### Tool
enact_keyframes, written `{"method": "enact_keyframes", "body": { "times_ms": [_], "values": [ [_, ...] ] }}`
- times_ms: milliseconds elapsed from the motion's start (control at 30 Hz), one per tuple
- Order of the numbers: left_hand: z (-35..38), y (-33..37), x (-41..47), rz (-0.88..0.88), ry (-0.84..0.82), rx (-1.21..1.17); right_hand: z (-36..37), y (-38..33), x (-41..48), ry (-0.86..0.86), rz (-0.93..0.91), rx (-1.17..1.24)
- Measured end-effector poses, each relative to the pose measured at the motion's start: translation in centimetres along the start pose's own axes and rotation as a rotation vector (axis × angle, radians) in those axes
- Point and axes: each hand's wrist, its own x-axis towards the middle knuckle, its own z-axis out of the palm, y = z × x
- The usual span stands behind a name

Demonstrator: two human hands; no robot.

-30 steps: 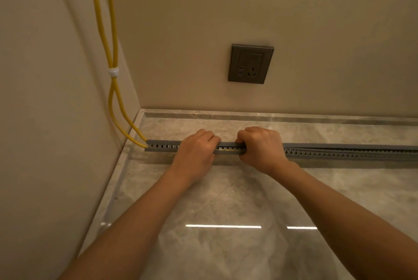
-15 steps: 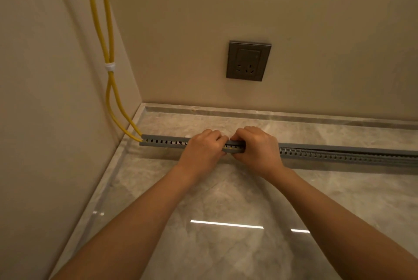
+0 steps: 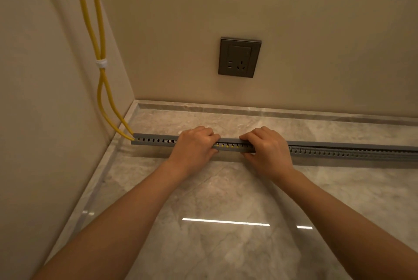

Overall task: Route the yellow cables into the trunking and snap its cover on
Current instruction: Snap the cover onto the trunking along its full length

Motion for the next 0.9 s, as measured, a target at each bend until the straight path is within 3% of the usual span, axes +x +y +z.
{"method": "enact_keyframes", "body": {
  "times_ms": [333,900],
  "values": [
    [0.0,0.2,-0.2,-0.019,0.003,0.004,-1.0,-0.4,1.1,-0.087,0.014,-0.111],
    [1.2,5.0,1.6,-0.048,-0.008,0.073,-0.6,1.1,1.4,-0.07,0.033,0.065]
  ]
}}
